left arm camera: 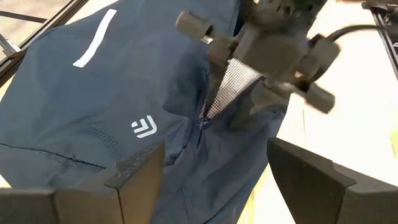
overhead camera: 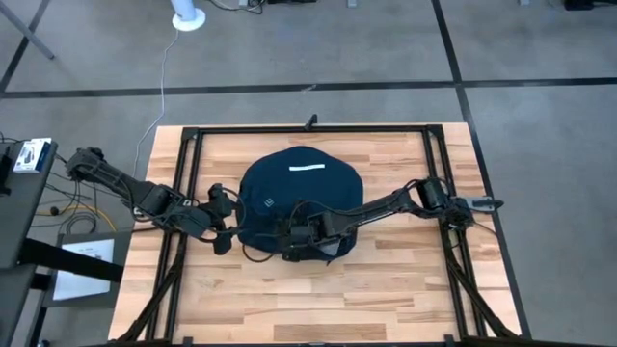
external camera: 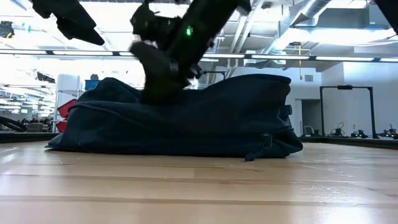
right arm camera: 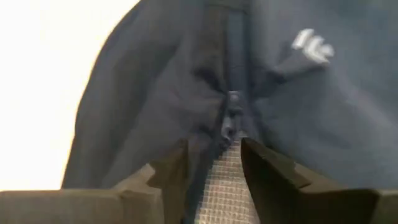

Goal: Unpack backpack
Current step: Close the blue backpack

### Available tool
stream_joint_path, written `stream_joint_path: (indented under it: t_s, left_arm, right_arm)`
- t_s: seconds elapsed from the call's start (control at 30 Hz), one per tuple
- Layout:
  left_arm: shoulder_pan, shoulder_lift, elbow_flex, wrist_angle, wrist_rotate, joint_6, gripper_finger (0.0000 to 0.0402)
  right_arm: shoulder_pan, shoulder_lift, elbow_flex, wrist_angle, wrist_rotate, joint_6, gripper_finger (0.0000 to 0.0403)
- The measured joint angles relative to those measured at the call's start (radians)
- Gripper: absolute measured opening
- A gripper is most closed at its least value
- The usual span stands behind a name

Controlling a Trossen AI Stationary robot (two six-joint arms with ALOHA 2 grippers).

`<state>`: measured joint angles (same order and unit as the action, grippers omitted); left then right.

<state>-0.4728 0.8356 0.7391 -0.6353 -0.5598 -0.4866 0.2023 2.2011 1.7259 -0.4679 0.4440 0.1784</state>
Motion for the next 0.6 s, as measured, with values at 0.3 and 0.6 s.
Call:
stream_joint_path:
  t_s: [0.3, 0.6]
  left_arm:
    - [0.0, 0.0, -0.001, -0.003, 0.001, 0.0, 0.0269]
    - [0.0, 0.0, -0.001, -0.003, 0.001, 0.004, 0.0269]
  right_arm:
    - [-0.007, 0.018, 0.001, 0.004, 0.068, 0.026, 0.0058]
    - [0.027, -0.007, 0.045, -0.031, 0.088, 0.038, 0.0002]
